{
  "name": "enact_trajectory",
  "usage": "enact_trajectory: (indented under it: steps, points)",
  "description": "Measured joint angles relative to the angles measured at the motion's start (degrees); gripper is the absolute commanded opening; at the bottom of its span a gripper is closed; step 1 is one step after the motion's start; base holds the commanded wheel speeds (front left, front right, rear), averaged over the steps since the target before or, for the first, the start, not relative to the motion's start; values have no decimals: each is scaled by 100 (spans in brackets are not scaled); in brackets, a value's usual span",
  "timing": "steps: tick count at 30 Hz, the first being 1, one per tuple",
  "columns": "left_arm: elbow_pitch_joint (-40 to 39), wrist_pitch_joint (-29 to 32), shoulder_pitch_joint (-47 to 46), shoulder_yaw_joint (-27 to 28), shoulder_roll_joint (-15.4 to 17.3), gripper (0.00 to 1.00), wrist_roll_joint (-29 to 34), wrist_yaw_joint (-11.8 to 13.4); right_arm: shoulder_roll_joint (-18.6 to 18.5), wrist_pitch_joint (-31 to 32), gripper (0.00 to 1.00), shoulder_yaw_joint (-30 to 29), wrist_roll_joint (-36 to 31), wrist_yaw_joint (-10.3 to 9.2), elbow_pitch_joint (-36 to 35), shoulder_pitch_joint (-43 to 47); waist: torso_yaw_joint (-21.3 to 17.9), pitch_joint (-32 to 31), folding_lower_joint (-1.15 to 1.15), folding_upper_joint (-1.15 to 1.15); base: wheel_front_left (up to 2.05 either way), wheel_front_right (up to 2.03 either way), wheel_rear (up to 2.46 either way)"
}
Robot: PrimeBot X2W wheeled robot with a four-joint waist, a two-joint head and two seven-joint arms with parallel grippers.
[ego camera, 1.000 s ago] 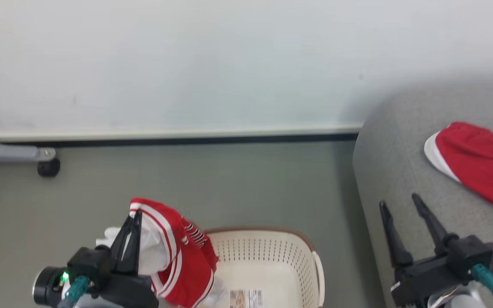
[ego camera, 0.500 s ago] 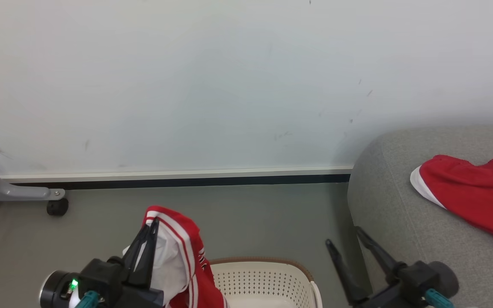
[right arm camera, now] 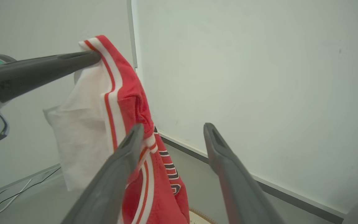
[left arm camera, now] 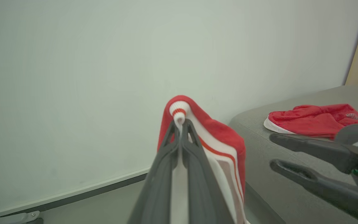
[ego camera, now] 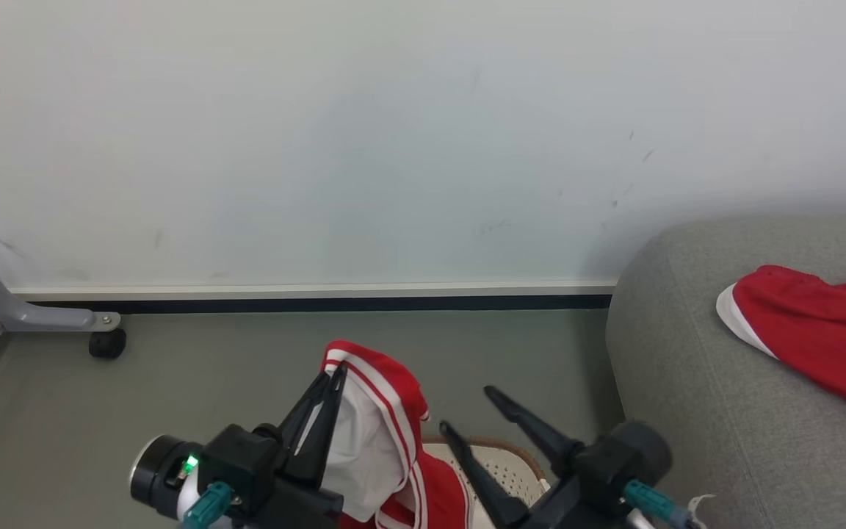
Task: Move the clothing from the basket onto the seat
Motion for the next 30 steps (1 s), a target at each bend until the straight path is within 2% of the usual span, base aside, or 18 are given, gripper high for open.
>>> enact_trajectory:
  steps: [5,17,18,19,26,28,29,30]
  points:
    - [-30,157,-80,-154,-42,0,2,-101,-55,7,100,511,301,2,4,-185,9,30,0,0,0,0,0]
    - [-292,436,-136,-588,-134,0,-41,-404,-270,8,100,1028,955,3,145,-590,-29,61,0,0,0,0,0]
    - [-293,454,-138,-606,-142,0,-41,-404,-274,9,20,1082,1062,3,163,-611,-28,62,0,0,0,0,0]
    - [-294,474,-142,-619,-155,0,-42,-404,-283,33,0,1146,1114,3,176,-636,-26,63,0,0,0,0,0]
    - [-307,554,-155,-616,-163,0,-45,-402,-380,33,0,1355,1438,3,190,-700,-2,69,0,0,0,0,0]
    - [-311,559,-153,-600,-153,15,-45,-396,-398,33,0,1362,1467,3,188,-714,-3,70,0,0,0,0,0]
    - [-336,583,-143,-567,-136,35,-46,-390,-415,32,0,1366,1492,3,181,-733,-10,72,0,0,0,0,0]
    - [-361,590,-128,-534,-114,49,-46,-358,-432,31,0,1360,1516,3,166,-756,-23,75,0,0,0,0,0]
